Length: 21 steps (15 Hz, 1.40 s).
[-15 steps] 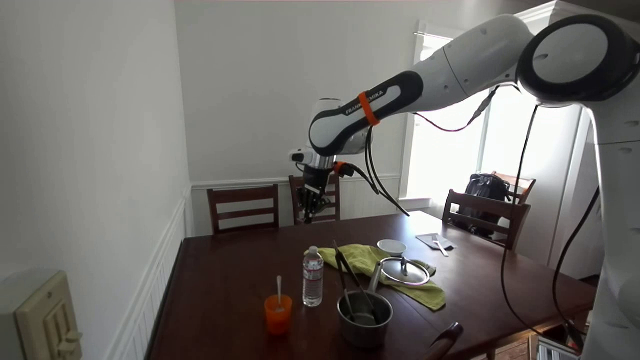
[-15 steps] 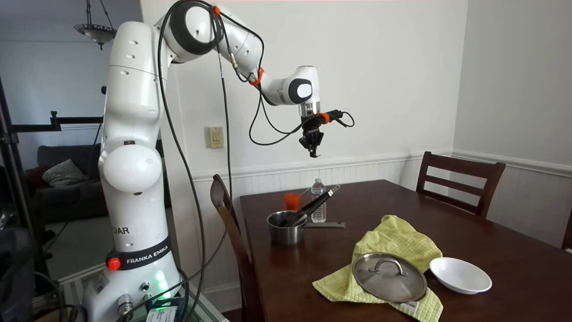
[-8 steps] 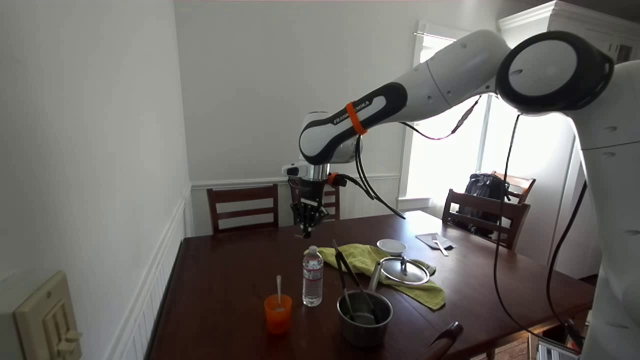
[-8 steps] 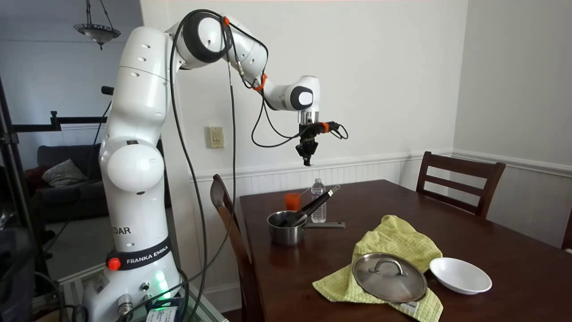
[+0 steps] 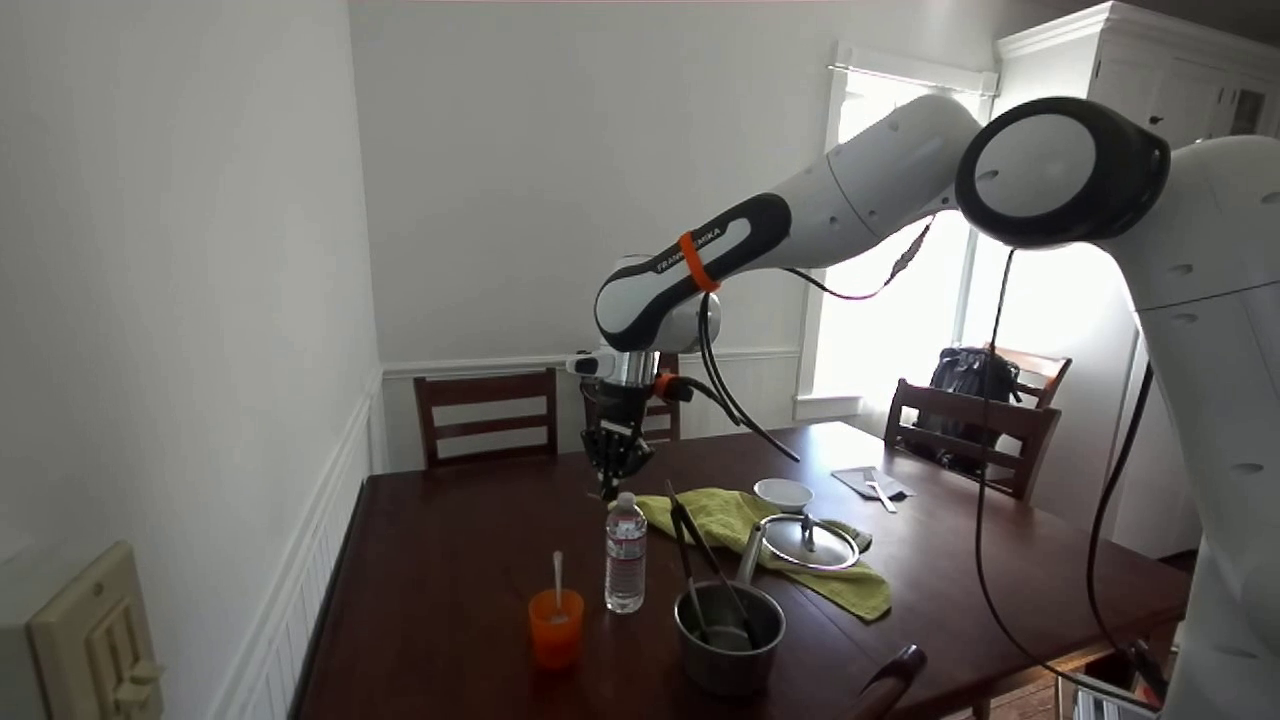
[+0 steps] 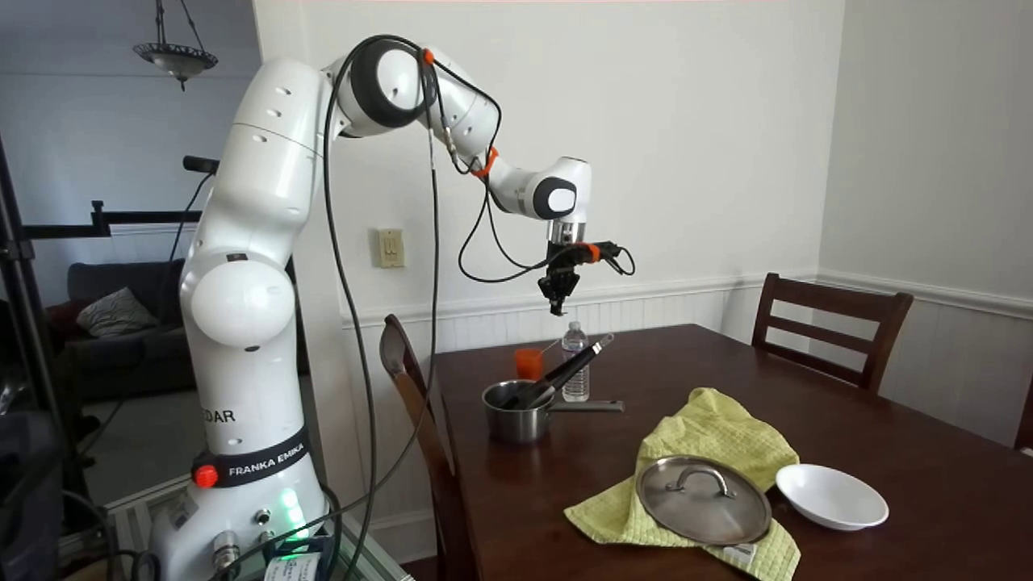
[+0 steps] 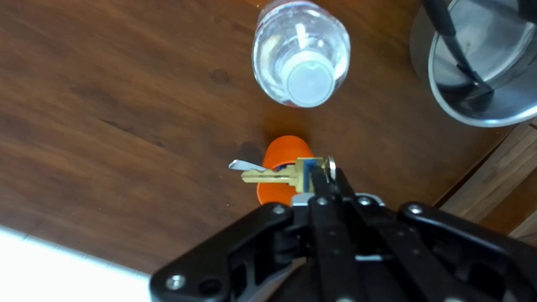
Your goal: Pick up the key from the white bowl and put it in the orange cup.
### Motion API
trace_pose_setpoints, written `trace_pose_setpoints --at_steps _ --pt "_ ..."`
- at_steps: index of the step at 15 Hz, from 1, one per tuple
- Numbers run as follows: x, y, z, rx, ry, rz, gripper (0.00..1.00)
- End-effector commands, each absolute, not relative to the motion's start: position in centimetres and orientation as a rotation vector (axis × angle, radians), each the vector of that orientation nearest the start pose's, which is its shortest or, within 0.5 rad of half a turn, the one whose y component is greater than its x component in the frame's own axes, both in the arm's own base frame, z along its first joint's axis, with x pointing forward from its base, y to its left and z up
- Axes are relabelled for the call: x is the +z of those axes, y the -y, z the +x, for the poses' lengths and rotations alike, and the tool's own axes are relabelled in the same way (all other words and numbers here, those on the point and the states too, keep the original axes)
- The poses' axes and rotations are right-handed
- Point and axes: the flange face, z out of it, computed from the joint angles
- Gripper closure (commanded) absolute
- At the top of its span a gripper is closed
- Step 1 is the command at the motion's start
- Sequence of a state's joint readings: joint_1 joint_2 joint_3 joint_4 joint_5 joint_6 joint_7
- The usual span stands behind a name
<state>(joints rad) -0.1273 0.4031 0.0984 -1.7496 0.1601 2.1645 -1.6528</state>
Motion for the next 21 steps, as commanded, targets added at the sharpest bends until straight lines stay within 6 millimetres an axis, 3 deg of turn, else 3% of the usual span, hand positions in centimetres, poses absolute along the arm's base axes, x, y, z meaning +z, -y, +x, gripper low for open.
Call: trace_pose_setpoints --at_steps 1,6,12,13,15,20,21 --pt "32.6 -0.3 66.8 -0.271 1.992 -2.184 0.99" --pt "28.8 -3.6 68.3 -0.169 1.876 -2.227 0.99" --pt "26.4 -6.3 69.7 -0.098 1.824 -2.232 0.99" --pt "26.2 -6.5 69.8 -0.077 1.809 -2.229 0.71" --pt "26.1 -6.8 69.9 -0.049 1.784 -2.222 0.64" --pt "27.3 -6.9 69.8 -0.056 1.786 -2.244 0.31" --pt "26.5 -6.9 69.6 -0.058 1.78 -2.212 0.23"
